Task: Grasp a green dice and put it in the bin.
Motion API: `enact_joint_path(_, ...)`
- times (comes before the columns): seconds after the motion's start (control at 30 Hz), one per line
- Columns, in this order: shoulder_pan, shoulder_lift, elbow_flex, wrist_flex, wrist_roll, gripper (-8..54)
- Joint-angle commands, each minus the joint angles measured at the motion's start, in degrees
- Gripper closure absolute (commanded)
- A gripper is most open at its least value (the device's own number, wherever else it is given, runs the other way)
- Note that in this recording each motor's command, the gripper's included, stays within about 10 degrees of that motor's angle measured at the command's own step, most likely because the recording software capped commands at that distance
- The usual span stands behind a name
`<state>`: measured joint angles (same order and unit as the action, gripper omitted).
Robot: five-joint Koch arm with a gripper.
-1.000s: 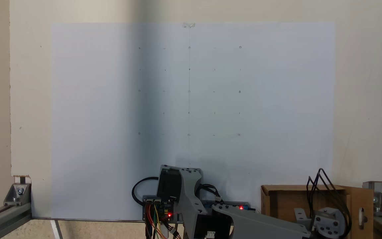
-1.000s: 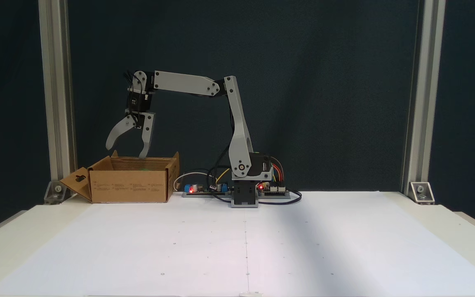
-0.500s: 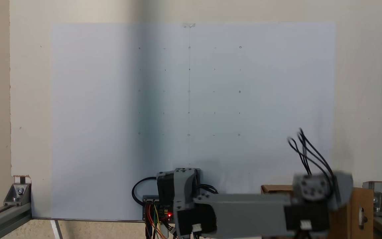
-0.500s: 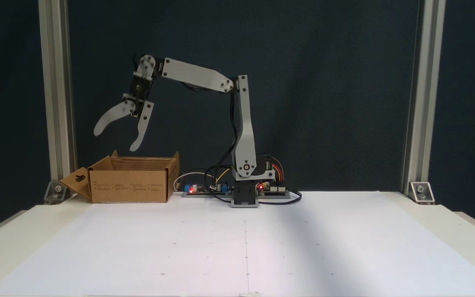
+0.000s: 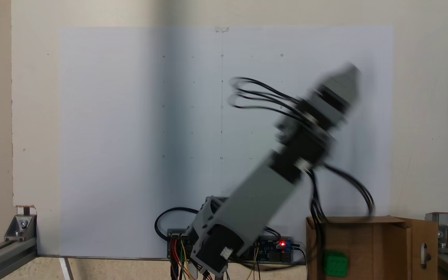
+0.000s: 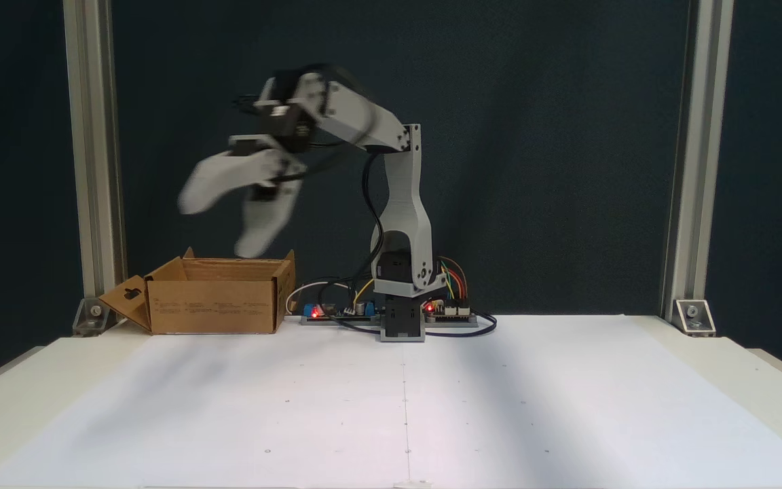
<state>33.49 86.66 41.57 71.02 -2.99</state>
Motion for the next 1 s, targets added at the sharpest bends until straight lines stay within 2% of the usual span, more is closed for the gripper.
enact_joint_path(0.0,-5.36,2.29,-3.43,-2.02,5.01,1.1)
enact_joint_path(0.43,-34.80,1.85,-1.58,-4.39,7.65,1.0)
enact_joint_path(0.77,-36.39,5.54,18.28,-24.33,6.86,0.7)
enact_joint_path(0.97,-35.86,6.15,23.73,-36.98,4.83,0.3)
